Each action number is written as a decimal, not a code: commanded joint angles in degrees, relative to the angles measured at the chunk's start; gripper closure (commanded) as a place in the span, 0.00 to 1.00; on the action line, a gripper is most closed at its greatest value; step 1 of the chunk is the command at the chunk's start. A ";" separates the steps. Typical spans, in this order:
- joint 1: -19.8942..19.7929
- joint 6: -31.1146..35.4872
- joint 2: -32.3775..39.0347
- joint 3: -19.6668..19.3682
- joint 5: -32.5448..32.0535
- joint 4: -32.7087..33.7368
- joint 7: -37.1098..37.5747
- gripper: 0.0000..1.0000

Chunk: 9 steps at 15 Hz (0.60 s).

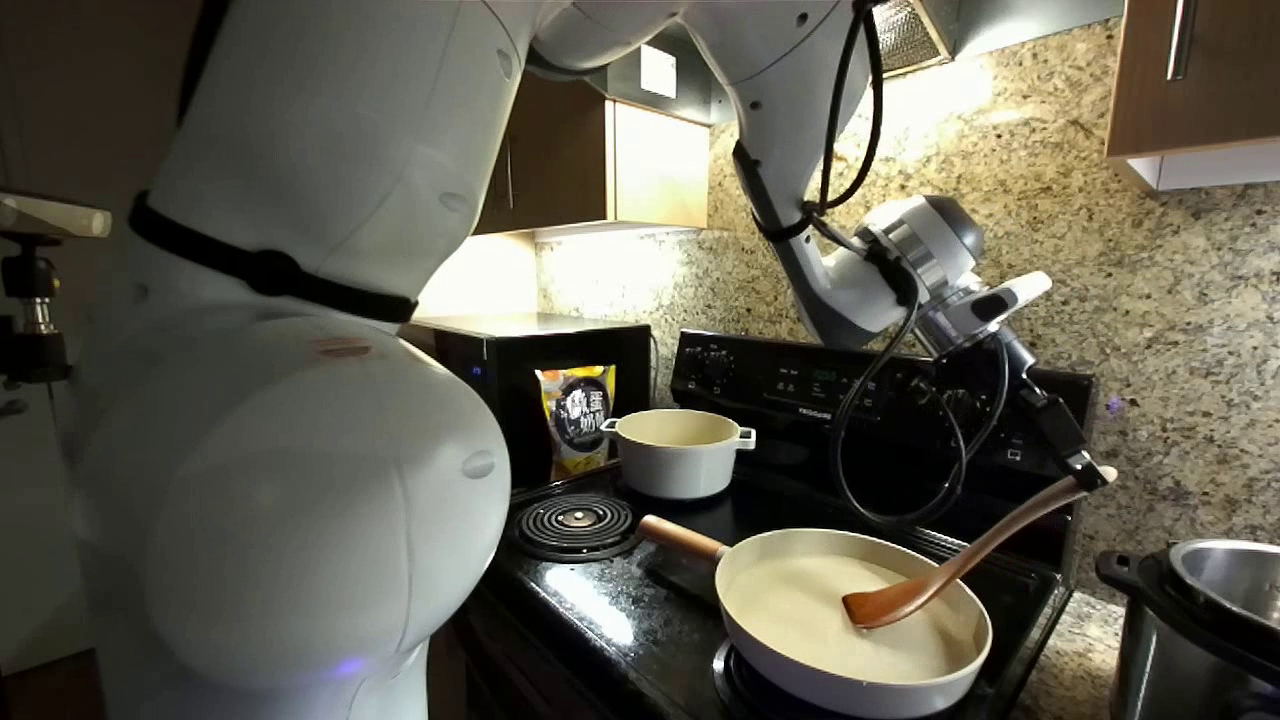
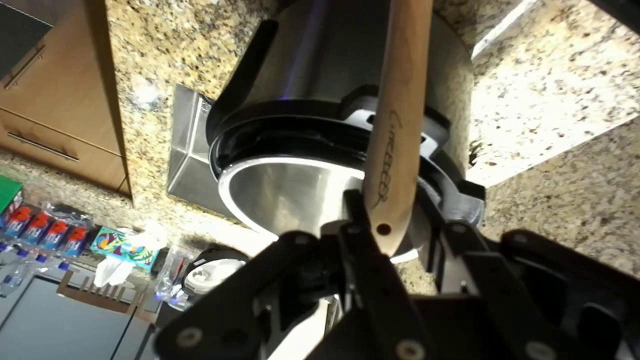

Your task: Stir the pan using the wooden spatula

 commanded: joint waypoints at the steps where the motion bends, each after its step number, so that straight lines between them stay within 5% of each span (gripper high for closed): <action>1: 2.18 -2.30 -0.52 1.49 -3.58 0.40 -0.01 0.93; 9: 2.74 0.04 -2.84 3.12 -10.15 -6.41 1.42 0.93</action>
